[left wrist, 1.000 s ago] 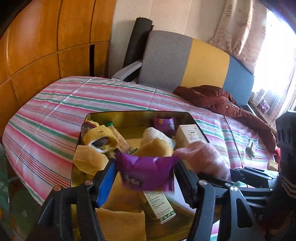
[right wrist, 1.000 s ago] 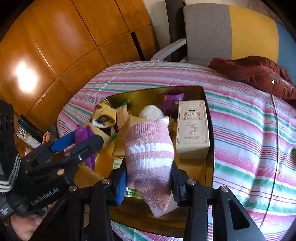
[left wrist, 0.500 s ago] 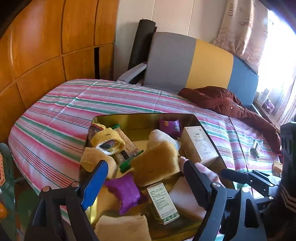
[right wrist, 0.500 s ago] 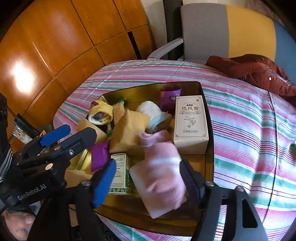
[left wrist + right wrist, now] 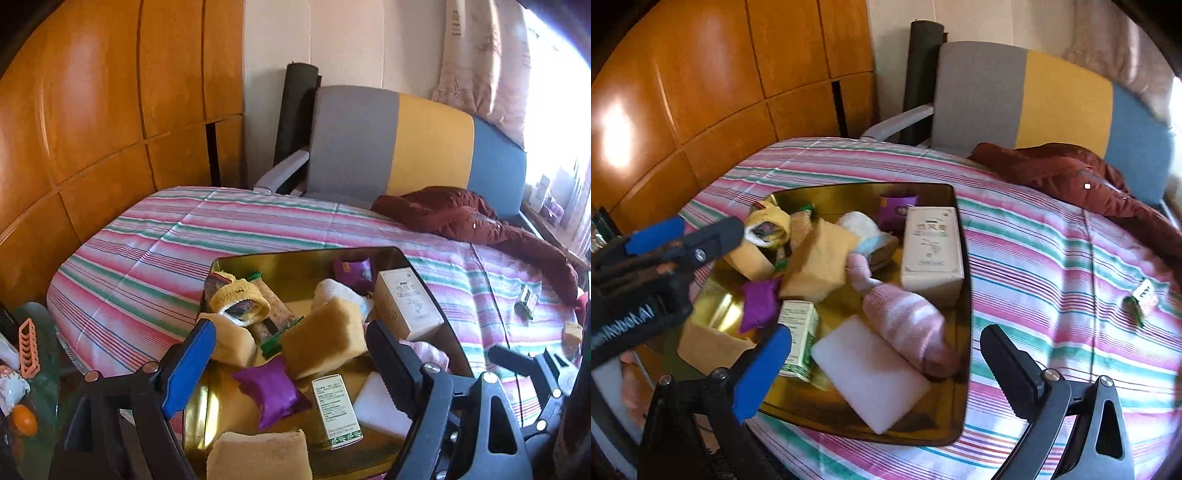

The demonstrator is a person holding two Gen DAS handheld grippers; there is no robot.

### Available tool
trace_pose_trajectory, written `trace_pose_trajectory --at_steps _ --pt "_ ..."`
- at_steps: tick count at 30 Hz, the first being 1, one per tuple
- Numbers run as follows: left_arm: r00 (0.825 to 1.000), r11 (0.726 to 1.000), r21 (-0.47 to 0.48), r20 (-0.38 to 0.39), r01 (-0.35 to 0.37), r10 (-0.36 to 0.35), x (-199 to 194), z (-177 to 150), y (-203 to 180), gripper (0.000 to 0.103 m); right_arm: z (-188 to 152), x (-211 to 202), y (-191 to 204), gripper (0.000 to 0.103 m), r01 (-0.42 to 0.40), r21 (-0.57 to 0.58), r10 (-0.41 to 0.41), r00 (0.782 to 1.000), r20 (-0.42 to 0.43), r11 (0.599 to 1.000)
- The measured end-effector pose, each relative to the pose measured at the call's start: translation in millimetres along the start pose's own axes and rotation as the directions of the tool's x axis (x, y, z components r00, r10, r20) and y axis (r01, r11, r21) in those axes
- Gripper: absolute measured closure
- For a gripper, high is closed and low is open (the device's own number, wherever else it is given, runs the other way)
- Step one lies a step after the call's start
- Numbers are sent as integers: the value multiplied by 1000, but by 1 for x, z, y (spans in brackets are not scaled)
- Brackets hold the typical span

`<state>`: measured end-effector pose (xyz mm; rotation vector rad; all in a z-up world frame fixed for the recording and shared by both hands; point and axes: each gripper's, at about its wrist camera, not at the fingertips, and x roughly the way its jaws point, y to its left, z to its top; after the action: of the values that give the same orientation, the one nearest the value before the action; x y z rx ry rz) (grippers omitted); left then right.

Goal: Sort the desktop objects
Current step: 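Lower the sock and packet into the gold tray and open both tools, then move both tools away from the tray toward the cracker packet and sponge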

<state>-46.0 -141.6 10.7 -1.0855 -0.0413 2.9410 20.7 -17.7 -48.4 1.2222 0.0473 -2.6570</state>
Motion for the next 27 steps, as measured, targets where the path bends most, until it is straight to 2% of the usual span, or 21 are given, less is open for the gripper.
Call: trace_pose_trajectory --at_steps 3,7,14,20,27 --pt "999 1000 -3 28 -14 15 -7 2 -1 18 -4 1 1 1 36 -20 -36 999 -4 999" --pt "994 997 22 82 -72 70 -17 3 -5 19 -8 0 -10 1 -18 44 19 1000 -18 999" --pt "992 998 10 110 -57 55 -24 0 -8 19 -12 -15 -20 1 -55 122 51 998 30 991" --pt "995 1000 -12 103 -14 15 -25 -2 -8 20 -12 -27 -18 1 -19 109 10 997 81 994" --pt "999 1000 -19 36 -1 1 -14 -8 -8 28 -16 -33 -13 1 -21 85 12 994 107 996"
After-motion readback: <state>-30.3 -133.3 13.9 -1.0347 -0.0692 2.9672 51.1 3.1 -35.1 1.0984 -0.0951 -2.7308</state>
